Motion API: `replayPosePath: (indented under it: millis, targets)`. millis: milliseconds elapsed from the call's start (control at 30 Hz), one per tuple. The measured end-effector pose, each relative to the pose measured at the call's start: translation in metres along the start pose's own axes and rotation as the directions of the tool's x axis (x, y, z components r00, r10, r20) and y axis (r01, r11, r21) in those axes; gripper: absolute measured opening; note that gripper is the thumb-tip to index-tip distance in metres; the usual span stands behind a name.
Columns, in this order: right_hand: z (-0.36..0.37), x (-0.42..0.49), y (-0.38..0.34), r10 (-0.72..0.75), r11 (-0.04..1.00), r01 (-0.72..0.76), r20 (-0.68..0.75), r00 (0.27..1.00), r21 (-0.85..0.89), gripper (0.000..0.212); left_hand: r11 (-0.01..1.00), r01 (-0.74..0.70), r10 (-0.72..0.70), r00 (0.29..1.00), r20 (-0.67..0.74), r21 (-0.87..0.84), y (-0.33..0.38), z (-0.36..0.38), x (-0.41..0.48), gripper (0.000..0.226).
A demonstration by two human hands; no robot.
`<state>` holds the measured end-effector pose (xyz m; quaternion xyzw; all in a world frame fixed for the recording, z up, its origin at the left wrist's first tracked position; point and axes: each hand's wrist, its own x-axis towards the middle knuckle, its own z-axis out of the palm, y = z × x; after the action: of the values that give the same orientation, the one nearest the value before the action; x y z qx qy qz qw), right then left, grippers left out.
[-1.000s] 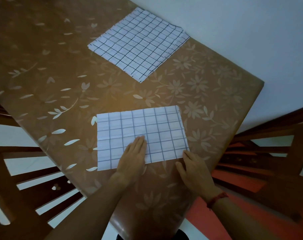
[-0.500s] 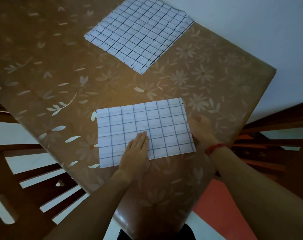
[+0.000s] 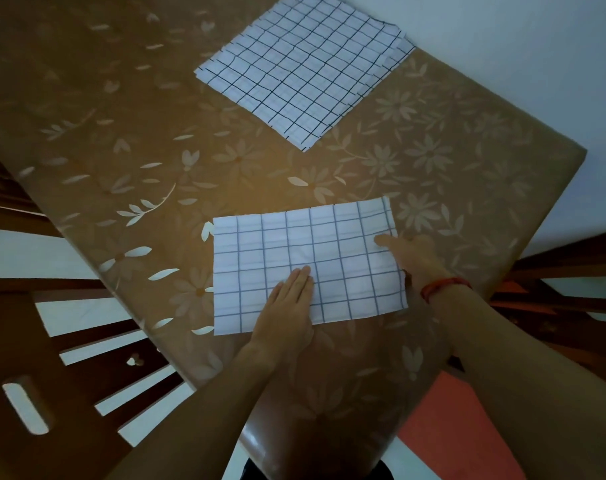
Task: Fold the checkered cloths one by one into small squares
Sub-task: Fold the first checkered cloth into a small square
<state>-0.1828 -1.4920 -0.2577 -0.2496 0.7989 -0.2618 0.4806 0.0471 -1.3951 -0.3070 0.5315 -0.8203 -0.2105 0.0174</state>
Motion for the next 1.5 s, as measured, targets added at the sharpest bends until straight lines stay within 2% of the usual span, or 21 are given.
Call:
replayPosePath:
  millis: [133,300,433,533,600,700,800,833,900,967,1033,1100,1167,1233,1267,1367,1467,1500]
  targets:
    - [-0.004,-0.009,0.004,-0.062,0.997,0.061,0.037,0.997,0.047,0.010,1.000,-0.017,0.017,1.000,-0.004,0.004,-0.004,0.002,-0.001,0.063]
    - [-0.007,-0.022,0.026,-0.084,0.965,0.106,-0.102,0.991,0.241,0.011,0.995,-0.064,0.060,0.997,-0.047,-0.074,-0.004,-0.005,0.002,0.069]
    - [-0.008,-0.030,0.048,0.082,0.905,-0.020,-0.127,0.989,0.424,0.010,0.990,-0.132,0.131,0.991,-0.022,-0.046,0.008,-0.017,-0.001,0.074]
    - [-0.006,-0.045,0.063,0.213,0.804,-0.203,0.048,0.976,0.558,0.013,0.992,-0.124,0.124,0.992,-0.033,0.006,0.012,-0.016,-0.004,0.077]
    - [-0.004,-0.060,0.072,0.248,0.749,-0.312,0.189,0.950,0.584,0.011,0.994,-0.098,0.100,0.994,-0.038,0.056,0.009,-0.009,-0.007,0.078]
    - [-0.005,-0.086,0.080,0.221,0.728,-0.393,0.351,0.910,0.562,0.010,0.994,-0.058,0.061,0.997,-0.036,0.098,0.002,0.001,-0.013,0.078]
    - [-0.012,-0.105,0.081,0.121,0.715,-0.392,0.450,0.885,0.579,0.012,0.995,-0.014,0.024,0.994,-0.105,0.100,-0.004,0.004,-0.021,0.069]
    - [-0.014,-0.108,0.082,0.077,0.732,-0.368,0.468,0.880,0.573,0.010,0.995,-0.006,0.018,0.993,-0.115,0.099,-0.005,0.004,-0.023,0.068]
    - [-0.020,-0.112,0.084,-0.027,0.798,-0.276,0.489,0.872,0.536,0.024,0.996,-0.011,0.024,0.990,-0.136,0.091,-0.008,0.004,-0.026,0.065]
    - [-0.025,-0.116,0.082,-0.127,0.921,-0.062,0.447,0.885,0.384,0.032,0.998,-0.030,0.038,0.990,-0.138,0.056,-0.011,0.004,-0.029,0.058]
    - [-0.032,-0.116,0.082,-0.226,0.961,0.158,0.313,0.923,0.227,0.031,0.999,-0.040,0.042,0.992,-0.120,0.015,-0.014,0.003,-0.036,0.050]
    - [-0.039,-0.112,0.084,-0.316,0.943,0.287,0.185,0.930,0.166,0.030,0.997,-0.081,0.083,0.991,-0.102,0.020,-0.018,0.001,-0.044,0.052]
    - [-0.043,-0.102,0.089,-0.380,0.925,0.374,0.107,0.919,0.067,0.045,0.986,-0.159,0.163,0.983,-0.090,0.049,-0.020,-0.002,-0.052,0.054]
    - [-0.045,-0.100,0.091,-0.410,0.907,0.417,0.104,0.906,-0.052,0.058,0.978,-0.200,0.204,0.976,-0.077,0.054,-0.019,-0.006,-0.059,0.062]
    - [-0.047,-0.098,0.092,-0.433,0.891,0.443,0.107,0.895,-0.097,0.052,0.977,-0.209,0.211,0.975,-0.071,0.042,-0.019,-0.007,-0.063,0.060]
    - [-0.050,-0.090,0.097,-0.575,0.754,0.615,0.220,0.788,-0.231,0.025,0.972,-0.223,0.221,0.975,-0.024,-0.069,-0.023,-0.004,-0.077,0.057]
    - [-0.050,-0.073,0.112,-0.521,0.669,0.640,0.376,0.767,-0.378,0.012,0.954,-0.245,0.256,0.966,0.043,-0.171,-0.032,0.005,-0.088,0.069]
    - [-0.049,-0.068,0.116,-0.530,0.623,0.670,0.412,0.741,-0.404,0.017,0.950,-0.236,0.252,0.966,0.055,-0.206,-0.036,0.006,-0.092,0.068]
